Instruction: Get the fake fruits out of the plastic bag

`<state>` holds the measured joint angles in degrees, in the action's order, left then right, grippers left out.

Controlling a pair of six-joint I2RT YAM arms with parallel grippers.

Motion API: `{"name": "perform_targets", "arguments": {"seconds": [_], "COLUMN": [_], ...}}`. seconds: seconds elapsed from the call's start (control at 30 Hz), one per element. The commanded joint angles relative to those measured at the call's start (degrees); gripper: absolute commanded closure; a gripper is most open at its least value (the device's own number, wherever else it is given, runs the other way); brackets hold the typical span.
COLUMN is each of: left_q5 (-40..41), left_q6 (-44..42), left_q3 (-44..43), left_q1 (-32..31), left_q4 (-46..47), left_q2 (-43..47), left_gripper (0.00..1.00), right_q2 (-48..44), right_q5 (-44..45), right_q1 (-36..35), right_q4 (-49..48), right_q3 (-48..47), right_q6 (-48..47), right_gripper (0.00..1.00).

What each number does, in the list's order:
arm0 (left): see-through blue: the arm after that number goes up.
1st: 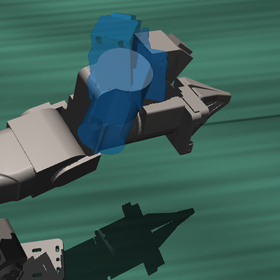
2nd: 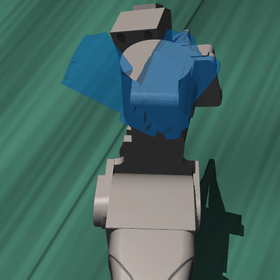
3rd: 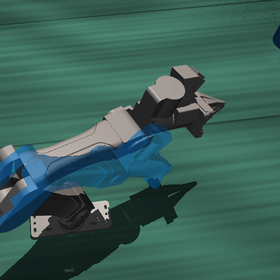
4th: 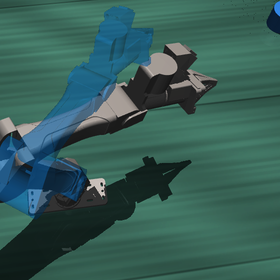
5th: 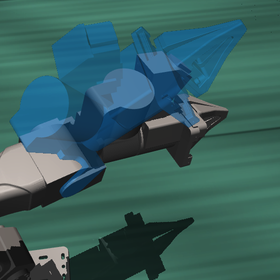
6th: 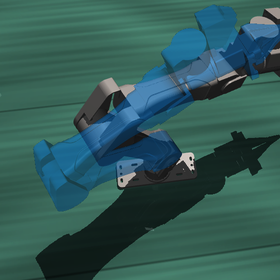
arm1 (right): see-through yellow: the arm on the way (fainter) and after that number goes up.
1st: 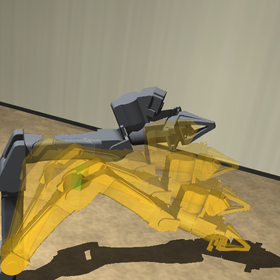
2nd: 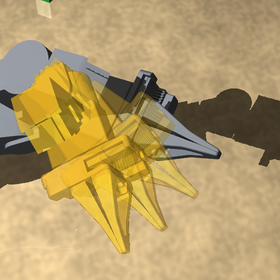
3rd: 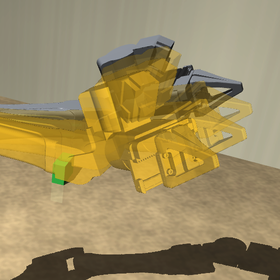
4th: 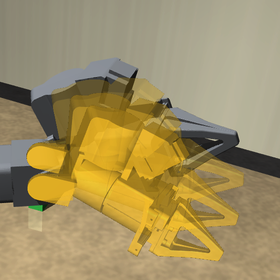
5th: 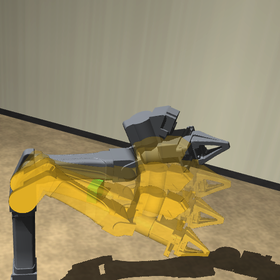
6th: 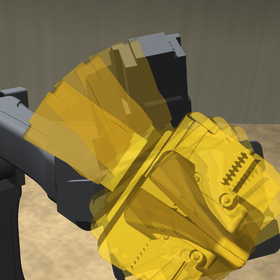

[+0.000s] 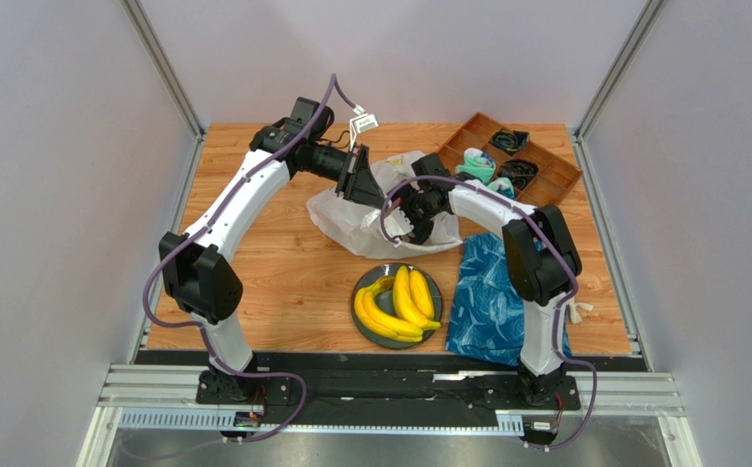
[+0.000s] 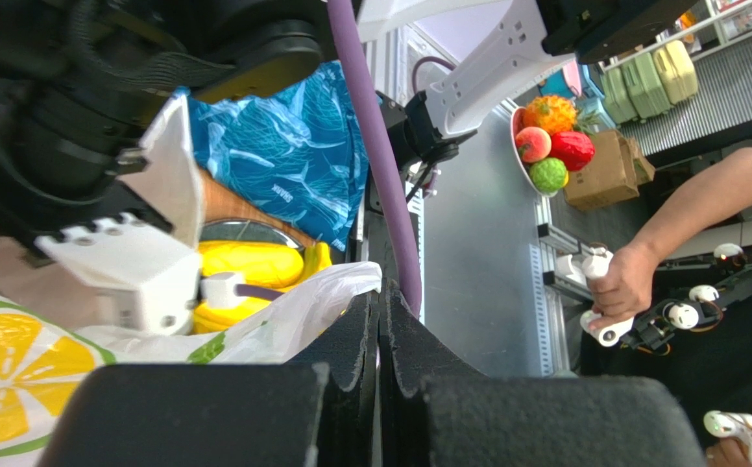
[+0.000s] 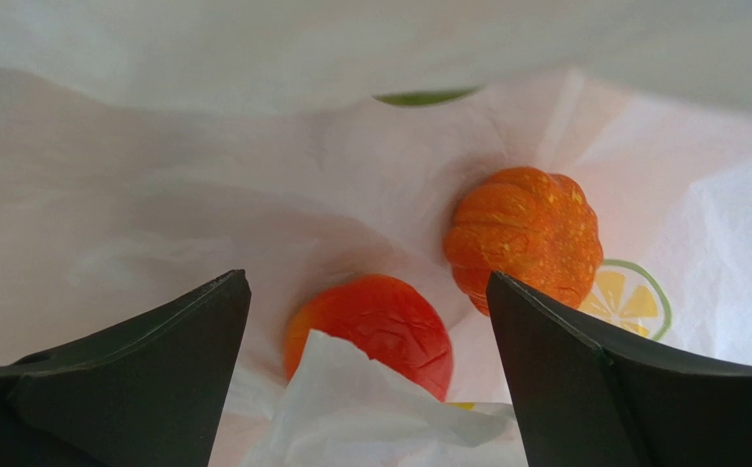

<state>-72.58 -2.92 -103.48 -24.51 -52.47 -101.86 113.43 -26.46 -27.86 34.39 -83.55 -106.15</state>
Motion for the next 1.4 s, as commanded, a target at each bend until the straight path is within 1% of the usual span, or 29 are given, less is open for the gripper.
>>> {"name": "perform_targets", "arguments": {"seconds": [0.0,0.1,0.17,0.23,0.37,0.43,0.47,0.53,0.57,0.6,0.67,0.7,0.8,0.83,0.87,0.93,0.97,1.03,1.07,1.13,1.17,1.2,1.27,1.3,1.37], "left_q5": [-3.71,-3.71,-3.80,-3.71,-3.63,-3.54,-3.28,-3.01,-2.84,-2.75,-2.31,-1.96,-0.56,1.37,2.25,4.53,5.24,6.74,7.27,7.97,8.06,8.06,7.54,7.62,8.33], "left_q6": [-0.68,-1.21,-1.65,-1.83,-1.92,-2.53,-2.71,-2.88,-2.88,-2.88,-2.97,-2.97,-2.88,-2.97,-3.32,-2.80,-2.27,-0.35,0.27,0.72,0.72,1.07,2.65,4.05,5.37], "left_q3": [0.47,1.09,1.53,1.79,2.49,2.85,2.93,3.11,3.20,3.20,2.93,2.76,2.06,1.79,1.36,0.21,-0.22,-1.37,-1.81,-3.39,-4.18,-5.05,-5.33,-5.50,-5.42], "left_q1": [-0.89,-1.06,-1.50,-1.94,-2.29,-2.29,-2.29,-2.29,-2.29,-2.29,-2.29,-2.29,-2.21,-2.21,-2.12,-1.25,-0.80,1.03,1.57,2.97,3.33,3.59,4.38,4.73,5.17], "left_q4": [0.44,0.26,0.00,-0.27,-0.70,-0.97,-1.32,-1.32,-1.41,-1.32,-1.32,-1.23,-1.15,-1.15,-1.58,-1.32,-0.54,0.52,1.66,2.02,2.11,2.37,4.03,4.47,5.61], "left_q2": [2.20,2.63,2.90,3.16,3.69,3.87,3.95,3.78,3.87,3.52,3.25,2.82,2.20,2.11,1.85,0.88,0.62,-0.35,-0.61,-1.75,-2.19,-2.98,-3.60,-4.30,-5.18], "left_gripper": [1.00,1.00,1.00,1.00,1.00,1.00,1.00,1.00,1.00,1.00,1.00,1.00,1.00,1.00,1.00,1.00,1.00,1.00,1.00,1.00,1.00,1.00,1.00,1.00,1.00], "right_q2": [4.08,7.50,10.83,13.04,19.19,21.57,22.18,23.07,23.15,23.16,22.54,22.02,17.20,14.05,12.10,8.67,4.91,1.12,-2.47,-6.10,-7.59,-10.48,-12.34,-13.40,-13.93], "right_q5": [6.50,9.83,13.95,15.81,24.33,26.19,29.33,32.07,34.34,35.15,35.60,34.90,29.90,28.23,24.39,21.55,18.49,15.40,11.38,7.14,2.95,0.64,-4.71,-6.14,-10.51], "right_q1": [-0.01,0.35,0.43,0.96,1.14,1.40,1.31,1.23,1.23,1.14,1.14,1.22,1.22,1.23,1.23,1.14,1.22,1.14,1.14,1.31,1.14,1.14,1.05,0.96,0.96], "right_q4": [-1.36,0.57,2.51,4.01,5.77,6.56,6.57,6.30,4.30,2.71,0.51,-0.28,-1.61,-1.87,-1.79,-1.61,-0.56,1.11,3.20,5.15,6.99,7.61,8.41,8.76,8.68], "right_q3": [-7.75,-11.71,-15.84,-20.31,-25.94,-27.71,-28.50,-28.34,-27.12,-26.41,-25.44,-24.57,-21.76,-20.96,-20.00,-17.11,-16.30,-13.42,-12.61,-10.68,-9.37,-8.92,-7.95,-8.03,-8.73], "right_q6": [-2.84,-1.08,-0.73,-0.03,1.11,1.12,1.12,0.24,0.07,-0.11,-0.03,0.67,3.31,5.67,6.73,9.02,11.47,14.29,17.43,20.53,24.28,26.24,31.07,36.83,44.06], "right_gripper": [0.00,0.00,0.00,0.00,0.03,0.04,0.04,0.05,0.06,0.15,0.27,0.35,0.44,0.46,0.47,0.52,0.53,0.54,0.55,0.55,0.55,0.55,0.55,0.55,0.56]}}
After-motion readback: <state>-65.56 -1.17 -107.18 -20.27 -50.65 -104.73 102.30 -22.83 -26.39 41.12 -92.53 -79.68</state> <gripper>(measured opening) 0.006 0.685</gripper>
